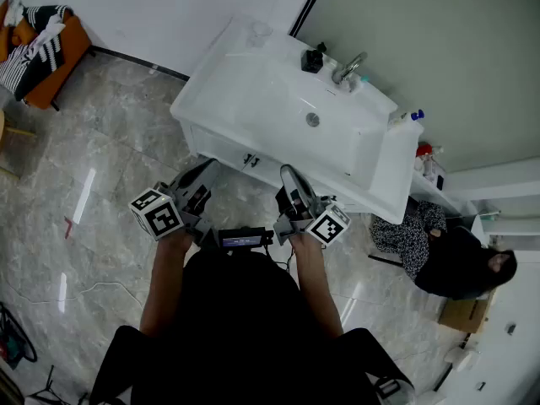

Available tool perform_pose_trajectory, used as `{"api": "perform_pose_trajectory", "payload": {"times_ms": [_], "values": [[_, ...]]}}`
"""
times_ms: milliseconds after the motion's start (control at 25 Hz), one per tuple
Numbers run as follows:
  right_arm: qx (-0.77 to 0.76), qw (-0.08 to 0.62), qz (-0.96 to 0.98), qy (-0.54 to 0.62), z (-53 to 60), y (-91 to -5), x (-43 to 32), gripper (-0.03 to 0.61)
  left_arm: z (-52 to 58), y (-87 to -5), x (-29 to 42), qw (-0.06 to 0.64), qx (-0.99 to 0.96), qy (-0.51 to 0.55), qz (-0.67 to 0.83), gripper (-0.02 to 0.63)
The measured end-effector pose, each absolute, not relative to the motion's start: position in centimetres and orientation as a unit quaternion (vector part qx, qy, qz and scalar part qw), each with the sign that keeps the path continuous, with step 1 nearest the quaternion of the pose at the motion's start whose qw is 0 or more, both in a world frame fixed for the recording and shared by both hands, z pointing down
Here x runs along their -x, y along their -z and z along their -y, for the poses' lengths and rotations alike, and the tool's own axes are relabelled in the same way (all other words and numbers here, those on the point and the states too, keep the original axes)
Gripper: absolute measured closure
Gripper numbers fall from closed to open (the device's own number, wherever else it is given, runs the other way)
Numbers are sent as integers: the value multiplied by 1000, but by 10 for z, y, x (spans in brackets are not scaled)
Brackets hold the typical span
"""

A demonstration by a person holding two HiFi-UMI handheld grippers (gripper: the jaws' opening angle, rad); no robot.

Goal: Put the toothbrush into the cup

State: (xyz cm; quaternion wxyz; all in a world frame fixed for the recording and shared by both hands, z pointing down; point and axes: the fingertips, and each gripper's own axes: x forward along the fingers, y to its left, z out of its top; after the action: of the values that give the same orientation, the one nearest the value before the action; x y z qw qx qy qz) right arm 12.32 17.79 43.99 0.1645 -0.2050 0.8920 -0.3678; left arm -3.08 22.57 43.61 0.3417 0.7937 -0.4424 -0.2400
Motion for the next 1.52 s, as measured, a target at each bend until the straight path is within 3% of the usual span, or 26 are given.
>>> {"api": "perform_pose_trajectory", "payload": {"times_ms": [1280, 1520], "values": [[303, 149, -881, 331, -174, -433, -93, 567, -220, -434, 76, 342, -814, 257, 392, 603], [299, 146, -881, 336, -163, -437, -90, 535, -206, -436, 73, 339, -821, 244, 390, 603]]}}
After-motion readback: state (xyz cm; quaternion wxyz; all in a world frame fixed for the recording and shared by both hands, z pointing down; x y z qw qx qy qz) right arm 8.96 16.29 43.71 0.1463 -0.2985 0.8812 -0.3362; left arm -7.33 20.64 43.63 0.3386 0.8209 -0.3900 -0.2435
